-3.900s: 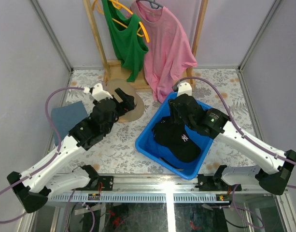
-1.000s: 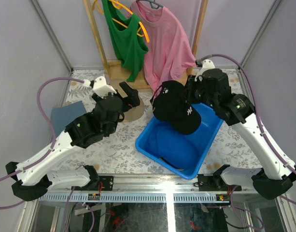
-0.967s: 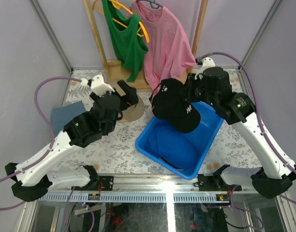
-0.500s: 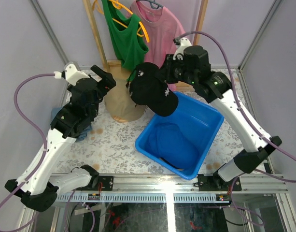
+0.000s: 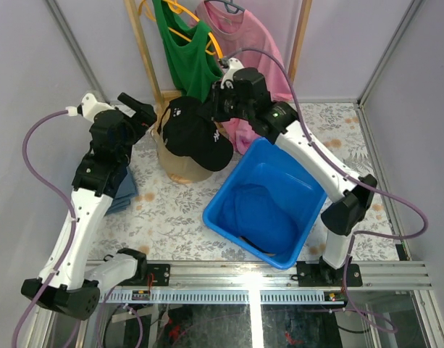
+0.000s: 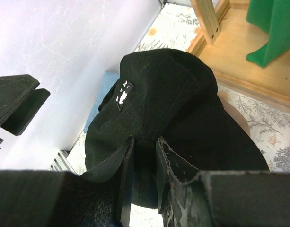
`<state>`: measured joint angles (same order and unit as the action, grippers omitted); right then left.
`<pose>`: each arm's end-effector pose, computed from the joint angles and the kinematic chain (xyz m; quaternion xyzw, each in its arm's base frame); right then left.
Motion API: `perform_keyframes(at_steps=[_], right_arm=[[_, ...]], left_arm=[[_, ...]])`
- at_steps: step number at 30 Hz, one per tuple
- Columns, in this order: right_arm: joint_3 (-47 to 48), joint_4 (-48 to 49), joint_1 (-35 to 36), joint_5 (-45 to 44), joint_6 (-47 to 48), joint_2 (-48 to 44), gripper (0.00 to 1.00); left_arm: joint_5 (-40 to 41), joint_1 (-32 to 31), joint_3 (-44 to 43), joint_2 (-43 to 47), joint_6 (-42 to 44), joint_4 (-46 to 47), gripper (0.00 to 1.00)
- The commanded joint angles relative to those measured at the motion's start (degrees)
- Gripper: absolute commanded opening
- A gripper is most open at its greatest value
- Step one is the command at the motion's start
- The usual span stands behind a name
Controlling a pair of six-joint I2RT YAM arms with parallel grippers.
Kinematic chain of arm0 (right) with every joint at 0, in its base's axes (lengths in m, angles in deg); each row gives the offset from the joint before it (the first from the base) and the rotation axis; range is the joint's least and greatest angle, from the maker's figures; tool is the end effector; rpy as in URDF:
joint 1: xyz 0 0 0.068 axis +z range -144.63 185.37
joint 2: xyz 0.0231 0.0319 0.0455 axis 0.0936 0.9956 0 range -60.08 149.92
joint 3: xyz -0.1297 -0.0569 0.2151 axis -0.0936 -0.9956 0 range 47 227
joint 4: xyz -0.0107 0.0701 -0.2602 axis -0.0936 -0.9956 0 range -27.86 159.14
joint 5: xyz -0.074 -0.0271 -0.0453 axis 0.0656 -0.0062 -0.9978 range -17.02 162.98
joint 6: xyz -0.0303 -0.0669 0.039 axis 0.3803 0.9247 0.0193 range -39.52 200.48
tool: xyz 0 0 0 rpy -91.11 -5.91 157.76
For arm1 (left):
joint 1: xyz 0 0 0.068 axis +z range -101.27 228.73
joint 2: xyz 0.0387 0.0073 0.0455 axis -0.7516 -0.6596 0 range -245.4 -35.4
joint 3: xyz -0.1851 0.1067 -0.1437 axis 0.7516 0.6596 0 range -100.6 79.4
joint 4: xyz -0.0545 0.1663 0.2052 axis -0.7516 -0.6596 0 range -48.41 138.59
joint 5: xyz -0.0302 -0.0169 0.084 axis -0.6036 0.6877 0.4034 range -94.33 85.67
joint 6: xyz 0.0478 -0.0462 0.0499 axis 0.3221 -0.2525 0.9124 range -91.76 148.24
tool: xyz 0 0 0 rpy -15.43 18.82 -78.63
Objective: Stack the hats
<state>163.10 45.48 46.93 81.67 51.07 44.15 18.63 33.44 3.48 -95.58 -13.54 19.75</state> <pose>0.3367 0.3132 0.4352 -0.1294 0.7644 0.4129 0.4780 0.2600 -0.0417 0.4235 -0.2964 0.7187 -0.1541 0.6098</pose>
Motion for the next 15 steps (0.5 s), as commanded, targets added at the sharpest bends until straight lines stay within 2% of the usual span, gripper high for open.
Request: perform_keyframes(at_steps=[1,7,15], right_arm=[[2.62,7.42,0.86,2.67,-1.66,1.52,0.19],[3.27,8.71,0.89,4.03,-2.31,3.84,0.19],[3.22,9.28,0.89,5.26,-2.74,5.06,0.19]], left_arm=[[-8.51,4.59,4.71,0.83,0.07,7.35,0.94],[-16.14,7.82,11.94,1.79,2.65,14.85,0.95],[-21.37,11.08,16.73,0.44,2.70,18.84,0.95]])
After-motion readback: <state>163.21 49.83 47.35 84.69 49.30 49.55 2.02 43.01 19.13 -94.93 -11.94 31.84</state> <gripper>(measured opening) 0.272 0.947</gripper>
